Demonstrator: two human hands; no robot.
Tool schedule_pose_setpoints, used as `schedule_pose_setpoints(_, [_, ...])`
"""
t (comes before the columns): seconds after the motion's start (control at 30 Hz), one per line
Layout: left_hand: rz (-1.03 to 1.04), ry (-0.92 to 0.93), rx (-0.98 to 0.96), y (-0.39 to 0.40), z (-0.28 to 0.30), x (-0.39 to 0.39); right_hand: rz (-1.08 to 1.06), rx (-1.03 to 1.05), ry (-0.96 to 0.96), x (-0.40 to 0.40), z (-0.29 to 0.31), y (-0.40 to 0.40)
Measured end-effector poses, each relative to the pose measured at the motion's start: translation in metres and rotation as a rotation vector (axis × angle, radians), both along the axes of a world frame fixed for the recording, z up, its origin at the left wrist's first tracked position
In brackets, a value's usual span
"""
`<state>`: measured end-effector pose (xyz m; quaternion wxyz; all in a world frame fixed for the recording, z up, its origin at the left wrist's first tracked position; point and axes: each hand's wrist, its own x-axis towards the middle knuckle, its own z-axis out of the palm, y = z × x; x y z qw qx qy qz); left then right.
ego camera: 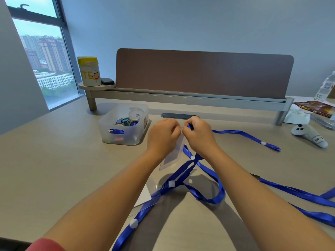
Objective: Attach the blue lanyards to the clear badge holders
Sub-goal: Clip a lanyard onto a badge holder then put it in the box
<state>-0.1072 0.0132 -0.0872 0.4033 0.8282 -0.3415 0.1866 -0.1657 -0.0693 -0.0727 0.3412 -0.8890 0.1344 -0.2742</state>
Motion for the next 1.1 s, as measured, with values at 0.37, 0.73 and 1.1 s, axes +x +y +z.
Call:
schedule_pose_setpoints(0.37, [-0.205,0.314,-0.117,0.008,0.003,0.003,0.060,0.746,0.071,0.004,0.008,-0.011])
schedule_pose_setpoints(0.73, [0.052,0.062,-0.051,0.024,-0.012,0.010,0.073,0.713,0.192,0.001,0.019,-0.011])
schedule_pose_setpoints(1.1, [0.158,-0.513,0.203,0.039,0.000,0.010,-0.027,-0.466,0.361,0.011,0.003,-0.006])
